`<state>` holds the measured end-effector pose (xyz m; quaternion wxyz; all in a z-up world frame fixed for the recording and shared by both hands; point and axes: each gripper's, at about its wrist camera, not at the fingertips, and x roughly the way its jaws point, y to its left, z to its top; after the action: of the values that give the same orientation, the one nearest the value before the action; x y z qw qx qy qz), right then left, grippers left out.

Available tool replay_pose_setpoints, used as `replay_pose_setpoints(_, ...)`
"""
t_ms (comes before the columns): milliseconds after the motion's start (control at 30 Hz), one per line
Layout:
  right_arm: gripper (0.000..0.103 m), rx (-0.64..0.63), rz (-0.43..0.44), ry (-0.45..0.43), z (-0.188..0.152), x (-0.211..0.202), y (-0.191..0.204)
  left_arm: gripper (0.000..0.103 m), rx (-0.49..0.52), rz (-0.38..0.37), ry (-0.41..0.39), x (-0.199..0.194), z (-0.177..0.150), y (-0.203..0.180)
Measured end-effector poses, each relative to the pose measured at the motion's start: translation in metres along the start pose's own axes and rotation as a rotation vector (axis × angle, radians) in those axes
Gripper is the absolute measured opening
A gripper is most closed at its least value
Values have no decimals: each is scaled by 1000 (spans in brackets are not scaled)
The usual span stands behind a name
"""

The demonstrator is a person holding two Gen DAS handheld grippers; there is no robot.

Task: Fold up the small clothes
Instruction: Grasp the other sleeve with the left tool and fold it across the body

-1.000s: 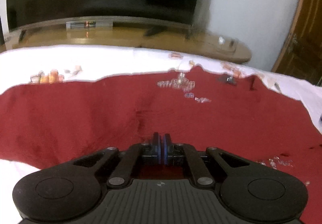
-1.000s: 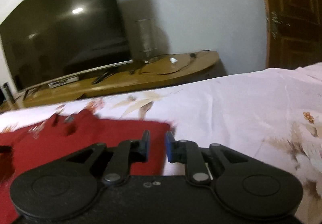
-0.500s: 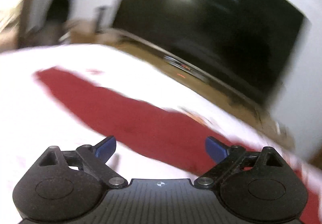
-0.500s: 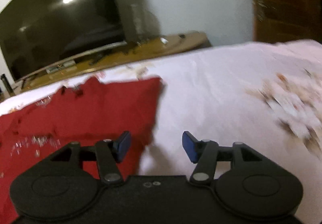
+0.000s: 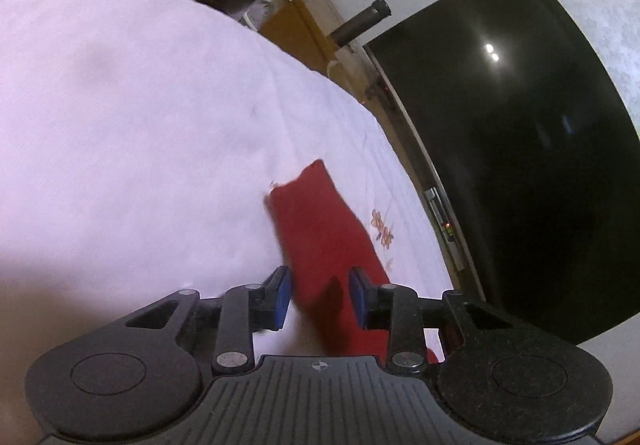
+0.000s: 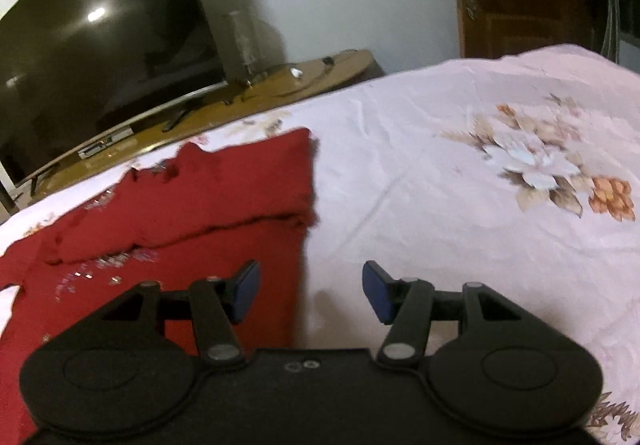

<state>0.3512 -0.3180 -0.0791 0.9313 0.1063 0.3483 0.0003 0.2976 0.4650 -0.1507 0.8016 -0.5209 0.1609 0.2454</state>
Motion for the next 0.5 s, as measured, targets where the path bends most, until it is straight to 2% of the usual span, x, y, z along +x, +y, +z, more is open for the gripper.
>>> replay_pose_setpoints(33,56,-2,2,-5,1,-11,4,33,7,-4,-2,3,1,-1)
replay_pose_setpoints(133,56,-8,5,-14,3,-6,8,29,63,9,-11,11,5,-4)
replay_pose_setpoints(167,56,-10,3,-14,3,-2,10,12,83,33,-9,10,7,-9)
replay_pose_setpoints(200,56,-10,2,-13,4,-1,12,4,115,82,-4,9,9,-13)
replay_pose_setpoints(267,56,-4,0,-15,3,1,9,4,138,101,-22,3,9,-20)
replay_pose_setpoints(300,56,2,-1,-16,3,9,7,3,193,101,-45,-1,6,-32)
replay_pose_setpoints(400,56,18,-2,-27,-8,-11,0,3,343,-7,-62,-11,-19,-84)
replay_pose_setpoints(500,56,37,-4,-27,-11,-23,-7,3,526,-169,-21,-17,-76,-161)
